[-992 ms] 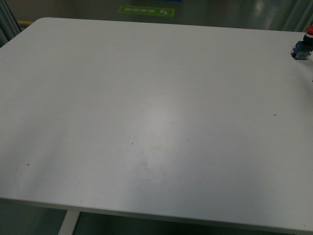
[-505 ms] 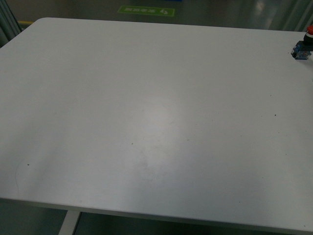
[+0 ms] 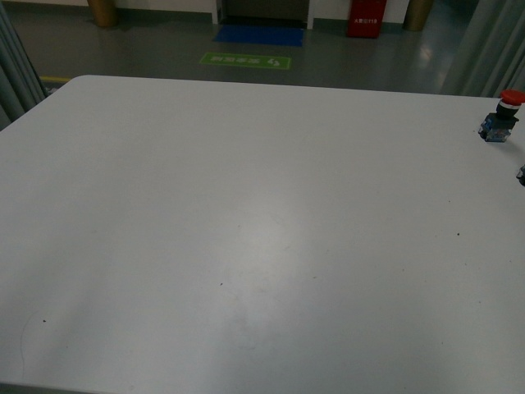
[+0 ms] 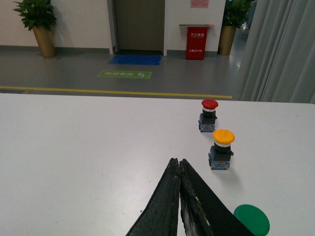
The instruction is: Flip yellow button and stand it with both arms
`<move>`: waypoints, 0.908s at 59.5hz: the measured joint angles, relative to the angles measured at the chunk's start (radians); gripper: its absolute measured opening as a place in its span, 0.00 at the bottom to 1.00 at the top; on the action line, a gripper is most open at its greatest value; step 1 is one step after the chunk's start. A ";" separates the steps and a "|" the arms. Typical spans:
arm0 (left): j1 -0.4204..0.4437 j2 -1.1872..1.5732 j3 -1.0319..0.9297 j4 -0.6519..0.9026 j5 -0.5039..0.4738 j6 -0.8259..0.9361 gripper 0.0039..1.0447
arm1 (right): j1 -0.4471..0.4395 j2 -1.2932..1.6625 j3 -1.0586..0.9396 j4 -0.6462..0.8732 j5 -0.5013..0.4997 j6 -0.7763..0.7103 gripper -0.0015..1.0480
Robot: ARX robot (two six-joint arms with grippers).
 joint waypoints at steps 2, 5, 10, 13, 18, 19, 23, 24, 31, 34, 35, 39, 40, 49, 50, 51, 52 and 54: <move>0.000 0.000 0.000 0.000 0.000 0.000 0.94 | 0.000 -0.024 -0.006 -0.019 0.000 0.000 0.03; 0.000 0.000 0.000 0.000 0.000 0.000 0.94 | 0.000 -0.065 -0.015 -0.051 0.000 0.000 0.03; 0.000 0.000 0.000 0.000 0.000 0.000 0.94 | 0.000 -0.138 -0.029 -0.110 0.000 0.000 0.03; 0.000 0.000 0.000 0.000 0.000 0.000 0.94 | 0.000 -0.178 -0.034 -0.145 0.000 0.000 0.03; 0.000 0.000 0.000 0.000 0.000 0.000 0.94 | 0.000 -0.240 -0.041 -0.198 0.000 0.000 0.03; 0.000 0.000 0.000 0.000 0.000 0.000 0.94 | 0.000 -0.255 -0.043 -0.211 0.000 0.000 0.03; 0.000 0.000 0.000 0.000 0.000 0.000 0.94 | 0.000 -0.321 -0.047 -0.269 0.000 0.000 0.03; 0.000 0.000 0.000 0.000 0.000 0.000 0.94 | 0.000 -0.343 -0.048 -0.288 0.000 0.000 0.03; 0.000 0.000 0.000 0.000 0.000 0.000 0.94 | 0.000 -0.435 -0.050 -0.373 0.000 0.000 0.03; 0.000 0.000 0.000 0.000 0.000 0.000 0.94 | 0.000 -0.466 -0.050 -0.402 0.000 0.000 0.03; 0.000 0.000 0.000 0.000 0.000 0.000 0.94 | 0.000 -0.478 -0.050 -0.413 0.000 0.000 0.03; 0.000 0.000 0.000 0.000 0.000 0.000 0.94 | 0.000 -0.512 -0.050 -0.444 0.000 0.000 0.03; 0.000 0.000 0.000 0.000 0.000 0.000 0.94 | 0.000 -0.528 -0.050 -0.460 0.000 0.000 0.03; 0.000 0.000 0.000 0.000 0.000 0.000 0.94 | 0.000 -0.606 -0.050 -0.534 0.000 0.000 0.03; 0.000 0.000 0.000 0.000 0.000 0.000 0.94 | 0.000 -0.611 -0.050 -0.539 0.000 0.000 0.03; 0.000 0.000 0.000 0.000 0.000 0.000 0.94 | 0.000 -0.619 -0.050 -0.547 0.000 0.000 0.03; 0.000 0.000 0.000 0.000 0.000 0.000 0.94 | 0.000 -0.628 -0.050 -0.556 0.000 0.000 0.03; 0.000 0.000 0.000 0.000 0.000 0.000 0.94 | 0.000 -0.640 -0.050 -0.567 0.000 0.000 0.03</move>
